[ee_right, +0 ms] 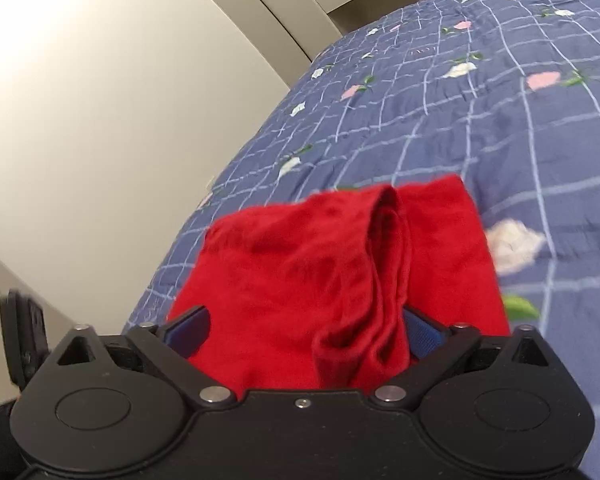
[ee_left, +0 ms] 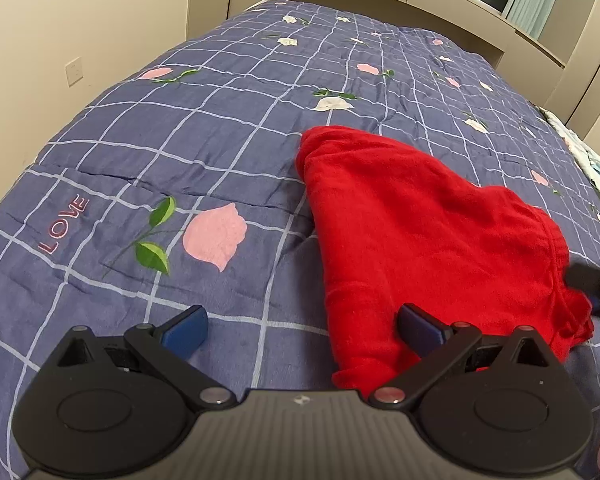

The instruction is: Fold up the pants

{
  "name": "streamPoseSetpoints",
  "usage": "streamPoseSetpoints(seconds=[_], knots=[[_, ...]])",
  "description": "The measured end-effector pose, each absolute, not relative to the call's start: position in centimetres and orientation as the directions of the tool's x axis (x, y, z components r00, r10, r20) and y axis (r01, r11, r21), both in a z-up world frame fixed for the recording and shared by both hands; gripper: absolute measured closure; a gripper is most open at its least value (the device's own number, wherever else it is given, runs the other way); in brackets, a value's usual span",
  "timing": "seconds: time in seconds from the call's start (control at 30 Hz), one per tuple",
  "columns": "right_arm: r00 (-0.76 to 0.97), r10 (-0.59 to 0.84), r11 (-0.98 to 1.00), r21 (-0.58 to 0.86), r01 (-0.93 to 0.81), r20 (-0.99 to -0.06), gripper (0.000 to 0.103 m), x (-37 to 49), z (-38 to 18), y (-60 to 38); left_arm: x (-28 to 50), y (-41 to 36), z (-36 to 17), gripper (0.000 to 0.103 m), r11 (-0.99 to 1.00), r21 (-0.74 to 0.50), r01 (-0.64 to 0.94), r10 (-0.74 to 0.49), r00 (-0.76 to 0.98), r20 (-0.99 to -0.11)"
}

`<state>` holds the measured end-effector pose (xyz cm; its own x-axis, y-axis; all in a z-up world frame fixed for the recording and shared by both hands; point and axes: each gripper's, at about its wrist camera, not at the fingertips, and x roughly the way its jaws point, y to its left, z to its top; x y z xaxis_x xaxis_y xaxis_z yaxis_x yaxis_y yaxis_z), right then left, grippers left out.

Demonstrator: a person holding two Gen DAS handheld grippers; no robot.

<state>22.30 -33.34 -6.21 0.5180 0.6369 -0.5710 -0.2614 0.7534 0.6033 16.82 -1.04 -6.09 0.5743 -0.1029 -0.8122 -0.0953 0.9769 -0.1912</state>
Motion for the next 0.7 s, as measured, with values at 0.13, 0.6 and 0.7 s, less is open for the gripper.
streamPoseSetpoints(seconds=[0.13,0.6,0.7], knots=[[0.523,0.646,0.736,0.636,-0.233,-0.556,0.020,24.7,-6.3,-33.5,16.9,-1.0,-6.1,0.001,0.976,-0.193,-0.097,-0.104,0.571,-0.814],[0.630,0.546,0.776,0.617,-0.132,-0.552,0.084,22.8,-6.3,-35.3,17.6,-1.1,-5.1,0.000,0.972,-0.215,-0.099,-0.124,0.563,-0.817],[0.669,0.525,0.796,0.582,-0.167,-0.526,0.084,22.5,-4.3,-35.8,17.7,-1.5,-4.5,0.000,0.969,-0.234,-0.074,-0.152,0.570,-0.808]])
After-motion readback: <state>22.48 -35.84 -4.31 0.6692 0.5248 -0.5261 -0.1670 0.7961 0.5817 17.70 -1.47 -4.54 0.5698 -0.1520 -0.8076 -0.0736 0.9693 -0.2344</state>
